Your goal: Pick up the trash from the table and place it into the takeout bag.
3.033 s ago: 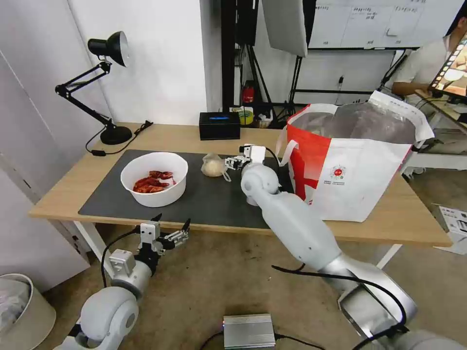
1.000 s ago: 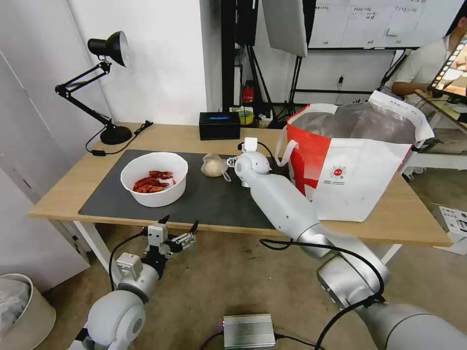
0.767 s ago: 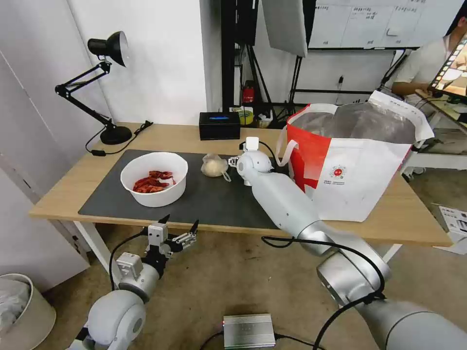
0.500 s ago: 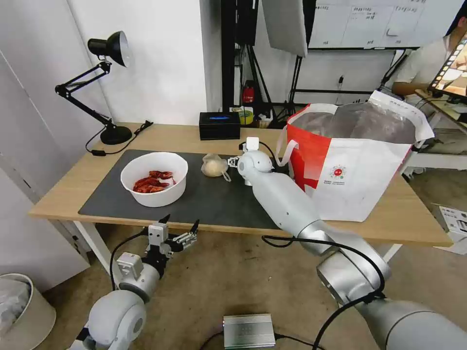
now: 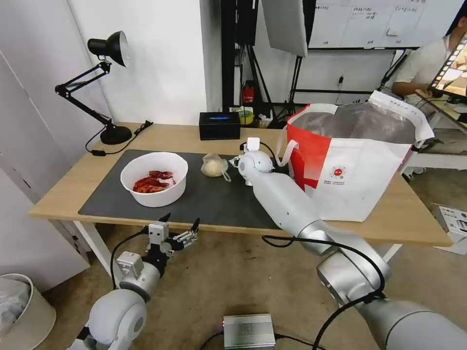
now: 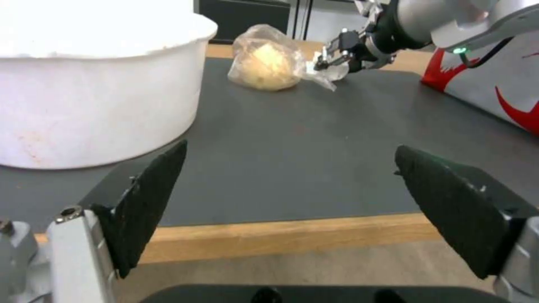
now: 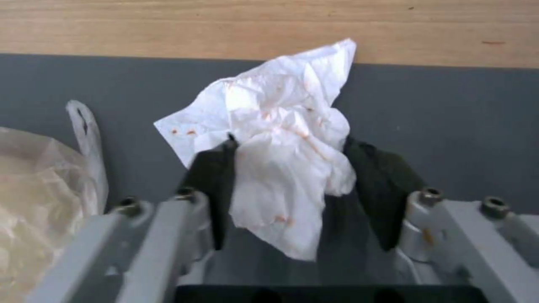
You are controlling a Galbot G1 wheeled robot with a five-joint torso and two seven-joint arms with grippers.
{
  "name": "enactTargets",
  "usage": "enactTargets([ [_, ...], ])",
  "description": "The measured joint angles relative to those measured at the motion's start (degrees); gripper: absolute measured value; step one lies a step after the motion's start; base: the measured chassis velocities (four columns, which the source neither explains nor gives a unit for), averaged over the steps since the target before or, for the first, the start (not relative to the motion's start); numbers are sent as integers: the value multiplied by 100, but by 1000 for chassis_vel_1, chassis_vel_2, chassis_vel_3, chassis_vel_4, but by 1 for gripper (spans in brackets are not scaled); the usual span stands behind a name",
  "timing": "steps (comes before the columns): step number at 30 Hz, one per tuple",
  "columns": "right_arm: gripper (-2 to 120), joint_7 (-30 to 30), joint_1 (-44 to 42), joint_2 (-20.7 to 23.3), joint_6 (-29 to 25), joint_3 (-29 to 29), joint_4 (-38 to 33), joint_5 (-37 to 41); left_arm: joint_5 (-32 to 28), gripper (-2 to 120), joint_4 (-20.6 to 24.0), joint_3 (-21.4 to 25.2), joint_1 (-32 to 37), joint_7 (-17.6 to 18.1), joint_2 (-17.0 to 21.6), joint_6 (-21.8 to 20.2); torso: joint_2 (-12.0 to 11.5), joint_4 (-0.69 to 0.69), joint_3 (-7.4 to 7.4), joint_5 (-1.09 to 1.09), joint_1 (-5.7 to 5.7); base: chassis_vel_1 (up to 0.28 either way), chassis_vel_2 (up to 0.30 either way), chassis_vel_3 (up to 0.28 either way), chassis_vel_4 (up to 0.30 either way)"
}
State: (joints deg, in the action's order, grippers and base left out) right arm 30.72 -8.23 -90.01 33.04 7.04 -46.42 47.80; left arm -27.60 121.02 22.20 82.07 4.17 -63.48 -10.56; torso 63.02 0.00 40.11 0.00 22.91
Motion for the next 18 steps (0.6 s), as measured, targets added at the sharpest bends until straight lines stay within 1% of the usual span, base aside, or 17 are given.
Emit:
enactTargets([
  [2, 36, 28, -2, 0, 10, 5, -24, 45, -3, 100, 4, -11, -14, 5, -7, 1, 0, 0, 0, 0, 0, 0, 0, 0, 0],
  [3, 36, 28, -2, 0, 10, 5, -24, 45, -3, 100, 4, -11, -14, 5, -7, 1, 0, 0, 0, 0, 0, 0, 0, 0, 0],
  [6, 19, 107, -18, 0, 34, 21, -86, 183, -4, 100, 7, -19, -11, 11, -17, 4, 0, 0, 0, 0, 0, 0, 0, 0, 0],
  [7, 19, 107, -18, 0, 34, 21, -86, 183, -4, 100, 7, -19, -11, 11, -17, 4, 0, 0, 0, 0, 0, 0, 0, 0, 0],
  [9, 9, 122, -27, 1, 40, 24, -100, 209, -3, 100, 7, -18, -1, 12, -20, 10, 0, 0, 0, 0, 0, 0, 0, 0, 0],
  [10, 9, 122, -27, 1, 40, 24, -100, 209, -3, 100, 7, -18, -1, 12, -20, 10, 0, 0, 0, 0, 0, 0, 0, 0, 0],
  [12, 0, 127, -33, 2, 44, 24, -102, 222, -4, 100, 7, -17, 5, 14, -24, 18, 0, 0, 0, 0, 0, 0, 0, 0, 0],
  [18, 0, 155, -37, 3, 48, 20, -107, 289, -3, 100, -6, -23, -2, 16, -38, 30, 0, 0, 0, 0, 0, 0, 0, 0, 0],
])
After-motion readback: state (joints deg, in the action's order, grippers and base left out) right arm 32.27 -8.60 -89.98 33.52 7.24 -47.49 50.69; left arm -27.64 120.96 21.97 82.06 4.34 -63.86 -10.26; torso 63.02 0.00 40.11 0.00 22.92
